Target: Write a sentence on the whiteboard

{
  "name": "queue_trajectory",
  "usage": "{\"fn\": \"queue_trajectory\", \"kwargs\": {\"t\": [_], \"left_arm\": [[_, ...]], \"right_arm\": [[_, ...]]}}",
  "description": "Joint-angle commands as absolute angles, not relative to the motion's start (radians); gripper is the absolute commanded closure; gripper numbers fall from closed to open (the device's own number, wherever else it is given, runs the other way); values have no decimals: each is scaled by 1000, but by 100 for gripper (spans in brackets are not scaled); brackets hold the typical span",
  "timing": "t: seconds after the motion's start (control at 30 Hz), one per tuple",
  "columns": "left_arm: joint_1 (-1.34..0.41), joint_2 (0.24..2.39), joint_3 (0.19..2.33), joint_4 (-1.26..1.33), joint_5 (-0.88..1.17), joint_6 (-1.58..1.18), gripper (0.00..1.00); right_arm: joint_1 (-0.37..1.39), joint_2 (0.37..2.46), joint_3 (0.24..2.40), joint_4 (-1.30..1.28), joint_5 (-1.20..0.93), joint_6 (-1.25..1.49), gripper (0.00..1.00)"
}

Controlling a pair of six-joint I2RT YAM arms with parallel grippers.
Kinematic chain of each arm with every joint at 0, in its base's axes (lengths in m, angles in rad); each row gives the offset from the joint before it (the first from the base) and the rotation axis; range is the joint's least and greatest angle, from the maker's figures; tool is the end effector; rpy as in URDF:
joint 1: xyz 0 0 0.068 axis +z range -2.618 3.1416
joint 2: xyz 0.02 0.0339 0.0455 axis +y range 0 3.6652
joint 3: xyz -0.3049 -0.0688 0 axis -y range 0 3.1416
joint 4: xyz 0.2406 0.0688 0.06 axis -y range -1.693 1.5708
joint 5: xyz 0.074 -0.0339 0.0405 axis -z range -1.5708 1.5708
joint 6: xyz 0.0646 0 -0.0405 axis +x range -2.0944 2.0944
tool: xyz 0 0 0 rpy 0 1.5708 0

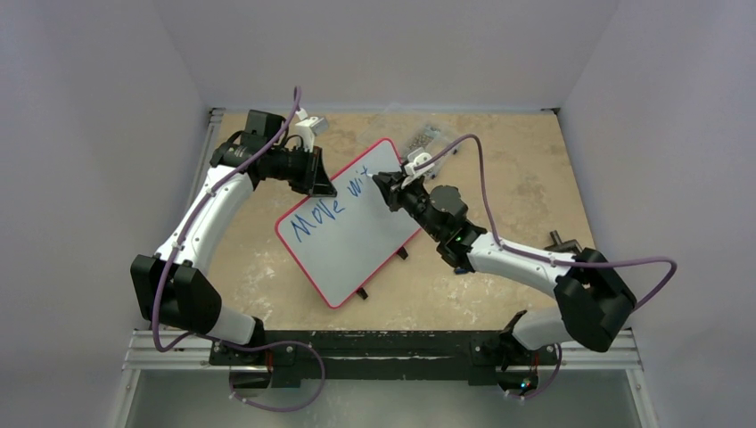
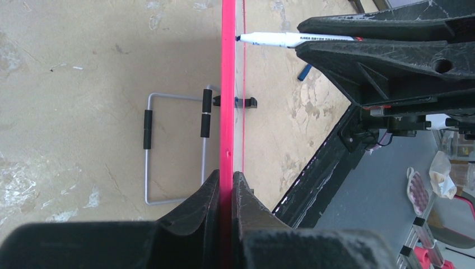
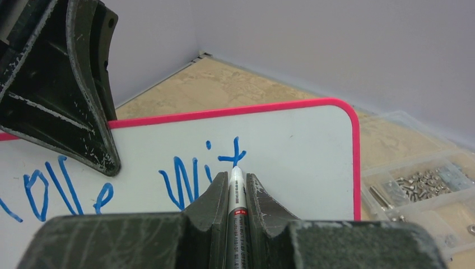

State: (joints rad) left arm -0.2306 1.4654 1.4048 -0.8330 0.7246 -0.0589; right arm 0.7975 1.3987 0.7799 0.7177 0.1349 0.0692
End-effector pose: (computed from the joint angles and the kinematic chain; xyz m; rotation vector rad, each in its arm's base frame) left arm 0.2904 -0.1122 0.3667 0.5228 2.3540 -1.0179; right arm 0.2409 0.2343 0.3368 -0.4290 1.4392 0.6026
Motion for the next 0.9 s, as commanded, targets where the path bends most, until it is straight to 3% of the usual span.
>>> {"fn": "queue_trajectory", "kwargs": {"t": [0.0,0.87], "left_arm": [[-230,1428,1413,-793,710,-20,100],[-230,1424,1411,-793,710,-21,100]], "right_arm": [[795,1345,750,711,114,107,100],[795,1429,866,657,181,26,100]]}}
